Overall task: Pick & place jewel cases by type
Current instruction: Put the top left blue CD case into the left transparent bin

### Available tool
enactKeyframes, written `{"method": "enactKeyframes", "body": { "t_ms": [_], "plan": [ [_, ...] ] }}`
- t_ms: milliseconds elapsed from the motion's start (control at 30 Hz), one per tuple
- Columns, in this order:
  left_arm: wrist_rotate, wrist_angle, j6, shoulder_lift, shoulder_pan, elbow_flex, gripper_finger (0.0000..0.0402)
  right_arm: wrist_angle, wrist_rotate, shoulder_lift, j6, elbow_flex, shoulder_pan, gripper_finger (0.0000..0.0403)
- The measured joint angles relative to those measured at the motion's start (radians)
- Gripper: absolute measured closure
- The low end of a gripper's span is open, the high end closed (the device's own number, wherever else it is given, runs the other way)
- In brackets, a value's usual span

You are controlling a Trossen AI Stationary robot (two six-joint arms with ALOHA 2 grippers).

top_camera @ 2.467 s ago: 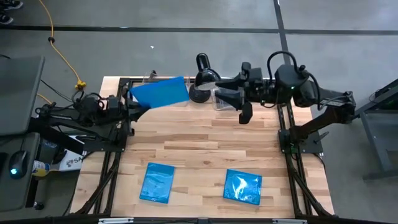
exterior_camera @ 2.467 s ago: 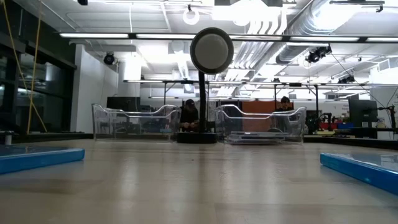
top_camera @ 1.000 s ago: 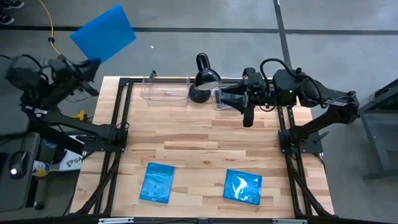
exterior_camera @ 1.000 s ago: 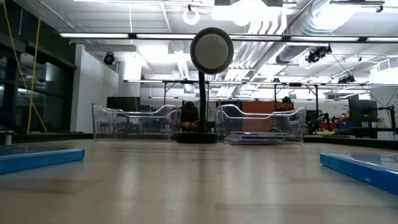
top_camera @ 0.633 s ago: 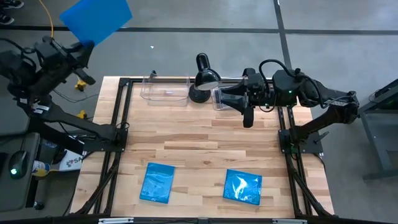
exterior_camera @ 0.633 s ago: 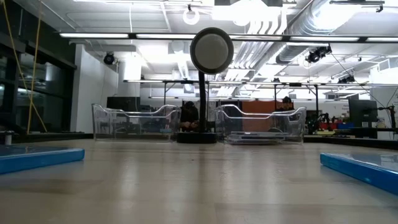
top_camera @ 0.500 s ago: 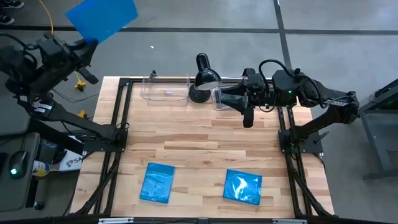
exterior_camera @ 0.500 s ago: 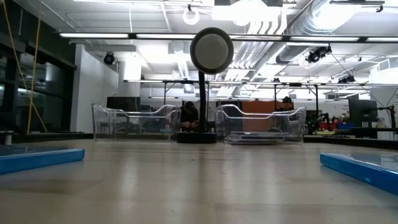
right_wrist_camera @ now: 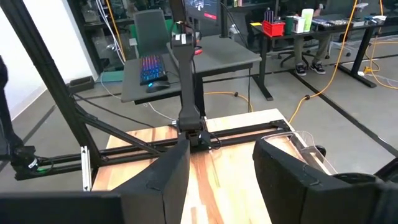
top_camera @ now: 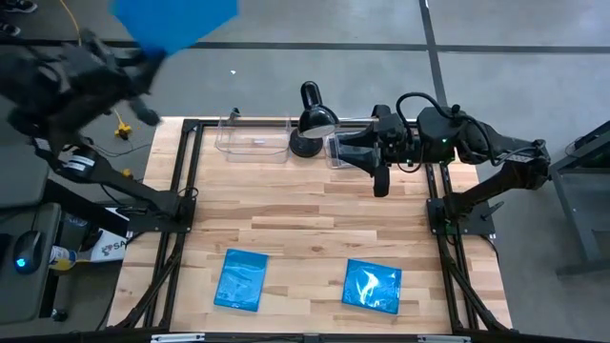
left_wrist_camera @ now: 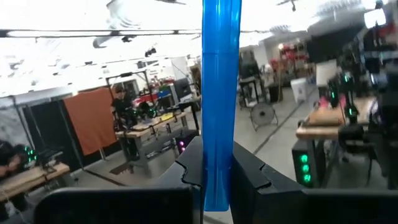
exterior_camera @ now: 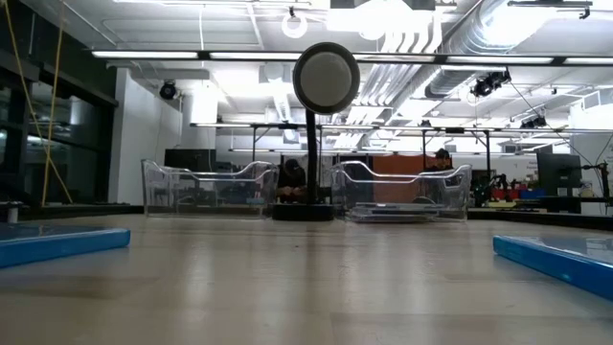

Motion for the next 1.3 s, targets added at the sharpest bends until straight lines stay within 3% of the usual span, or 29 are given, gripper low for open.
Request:
{"method": "enactKeyframes", "body": {
  "t_ms": [67, 167, 333, 500, 633, 700, 833, 967, 1133, 1300],
  "plan": [
    [0.017, -0.002, 0.008, 0.049, 0.036, 0.040, 0.0375, 0.000, -0.006, 0.000, 0.000, 0.000, 0.000, 0.0242],
    [0.151, -0.004, -0.024, 0.126, 0.171, 0.106, 0.0375, -0.001, -0.029, 0.000, 0.000, 0.000, 0.000, 0.0242],
    [0.586, -0.010, -0.197, 0.248, 0.523, 0.194, 0.0375, -0.005, -0.051, 0.000, 0.002, 0.000, 0.000, 0.0242],
    [1.034, -0.019, -0.385, 0.390, 0.874, 0.204, 0.0375, -0.008, -0.069, 0.000, 0.003, 0.000, 0.000, 0.0242],
    [1.363, -0.022, -0.545, 0.500, 1.091, 0.202, 0.0375, -0.020, -0.066, 0.000, 0.004, 0.000, 0.006, 0.0242],
    [1.478, -0.024, -0.595, 0.541, 1.165, 0.205, 0.0375, -0.024, -0.066, 0.000, 0.013, 0.000, 0.006, 0.0242],
    [1.534, -0.106, -0.615, 0.609, 1.250, 0.204, 0.0375, -0.051, -0.063, 0.000, 0.029, 0.000, 0.006, 0.0242],
    [1.548, -0.290, -0.586, 0.645, 1.339, 0.205, 0.0375, -0.070, -0.046, 0.000, 0.045, 0.000, 0.006, 0.0242],
    [1.438, -0.604, -0.417, 0.694, 1.416, 0.203, 0.0375, -0.079, 0.005, 0.000, 0.046, 0.000, 0.006, 0.0242],
    [1.360, -0.754, -0.312, 0.697, 1.449, 0.190, 0.0375, -0.079, 0.067, 0.000, 0.039, 0.000, 0.006, 0.0242]
  ]
}}
